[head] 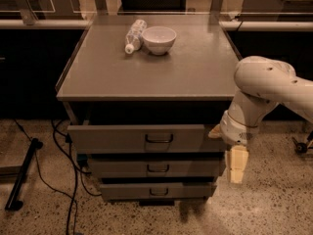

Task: Open top drawer

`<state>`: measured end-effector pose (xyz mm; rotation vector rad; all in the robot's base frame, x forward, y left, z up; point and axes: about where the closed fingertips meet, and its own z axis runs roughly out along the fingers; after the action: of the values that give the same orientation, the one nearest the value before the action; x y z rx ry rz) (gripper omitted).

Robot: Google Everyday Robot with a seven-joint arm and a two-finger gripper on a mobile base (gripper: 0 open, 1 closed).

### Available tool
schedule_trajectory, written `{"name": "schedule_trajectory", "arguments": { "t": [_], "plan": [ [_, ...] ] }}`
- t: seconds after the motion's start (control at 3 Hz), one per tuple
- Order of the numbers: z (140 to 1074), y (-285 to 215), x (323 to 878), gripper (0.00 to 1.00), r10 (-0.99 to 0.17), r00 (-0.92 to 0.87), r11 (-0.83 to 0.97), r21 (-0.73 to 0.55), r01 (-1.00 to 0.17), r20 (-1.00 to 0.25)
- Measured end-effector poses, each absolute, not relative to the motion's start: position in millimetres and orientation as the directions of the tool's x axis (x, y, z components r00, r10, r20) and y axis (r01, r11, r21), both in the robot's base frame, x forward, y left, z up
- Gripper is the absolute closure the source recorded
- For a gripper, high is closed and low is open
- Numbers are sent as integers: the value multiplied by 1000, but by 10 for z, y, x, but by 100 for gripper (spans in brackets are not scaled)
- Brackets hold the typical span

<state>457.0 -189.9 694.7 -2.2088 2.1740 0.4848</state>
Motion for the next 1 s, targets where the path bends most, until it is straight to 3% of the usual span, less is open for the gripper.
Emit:
{"name": "schedule_trajectory", "arguments": {
  "t": [0.33, 1.0],
  "plan": [
    [6947, -1901, 4561, 0, -975, -8, -40, 214, -976, -220],
    [7028, -1900, 4824, 0, -979, -4, 4, 3, -1000, -202]
  ]
}}
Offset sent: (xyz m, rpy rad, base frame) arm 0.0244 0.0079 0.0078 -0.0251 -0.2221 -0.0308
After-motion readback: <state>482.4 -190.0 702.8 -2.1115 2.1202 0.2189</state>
